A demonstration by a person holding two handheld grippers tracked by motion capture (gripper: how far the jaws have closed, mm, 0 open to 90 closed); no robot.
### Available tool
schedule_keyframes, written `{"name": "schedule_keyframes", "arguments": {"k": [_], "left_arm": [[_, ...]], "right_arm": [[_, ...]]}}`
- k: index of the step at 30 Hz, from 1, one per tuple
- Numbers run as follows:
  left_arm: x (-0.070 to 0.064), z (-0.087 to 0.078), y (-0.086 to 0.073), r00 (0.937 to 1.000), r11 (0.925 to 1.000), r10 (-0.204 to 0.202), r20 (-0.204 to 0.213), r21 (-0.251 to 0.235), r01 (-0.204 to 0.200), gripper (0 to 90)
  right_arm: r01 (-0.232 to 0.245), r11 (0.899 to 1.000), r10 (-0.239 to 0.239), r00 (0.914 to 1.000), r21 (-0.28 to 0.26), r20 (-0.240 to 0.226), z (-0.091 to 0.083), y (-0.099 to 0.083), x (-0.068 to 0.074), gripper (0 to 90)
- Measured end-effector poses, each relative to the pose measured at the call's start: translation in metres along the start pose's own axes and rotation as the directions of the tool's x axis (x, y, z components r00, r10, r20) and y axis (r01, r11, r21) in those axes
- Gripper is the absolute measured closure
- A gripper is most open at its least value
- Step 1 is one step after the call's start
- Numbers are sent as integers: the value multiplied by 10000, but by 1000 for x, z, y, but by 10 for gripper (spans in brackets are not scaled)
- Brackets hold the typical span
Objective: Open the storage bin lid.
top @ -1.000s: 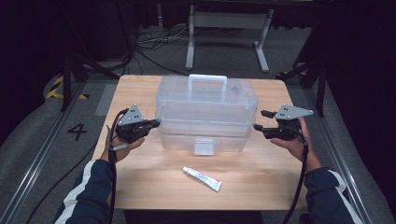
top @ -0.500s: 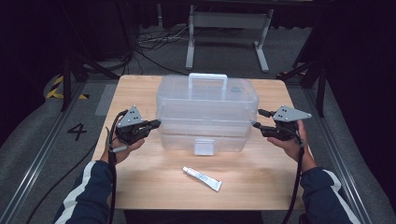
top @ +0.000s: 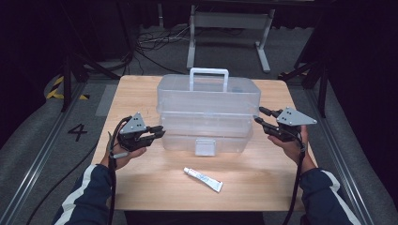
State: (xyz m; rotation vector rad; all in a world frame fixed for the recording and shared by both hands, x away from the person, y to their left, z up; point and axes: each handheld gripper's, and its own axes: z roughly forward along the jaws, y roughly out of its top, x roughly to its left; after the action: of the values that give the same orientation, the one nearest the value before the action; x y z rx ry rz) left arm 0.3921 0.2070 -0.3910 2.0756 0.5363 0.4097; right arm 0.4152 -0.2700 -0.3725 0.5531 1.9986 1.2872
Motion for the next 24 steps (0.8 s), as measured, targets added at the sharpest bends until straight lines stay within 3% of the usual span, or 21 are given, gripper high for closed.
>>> {"name": "schedule_keyframes", "arguments": {"k": [8, 24], "left_arm": [[-4, 9, 0, 9997, 9991, 158, 177, 399, -165, 648], [-7, 19, 4, 9976, 9958, 522, 452, 734, -555, 639]], "right_arm": [[363, 9989, -343, 9975, -310, 622, 0, 7, 3, 694], [59, 9979, 9, 9945, -649, 1043, 3, 14, 0, 708]]}}
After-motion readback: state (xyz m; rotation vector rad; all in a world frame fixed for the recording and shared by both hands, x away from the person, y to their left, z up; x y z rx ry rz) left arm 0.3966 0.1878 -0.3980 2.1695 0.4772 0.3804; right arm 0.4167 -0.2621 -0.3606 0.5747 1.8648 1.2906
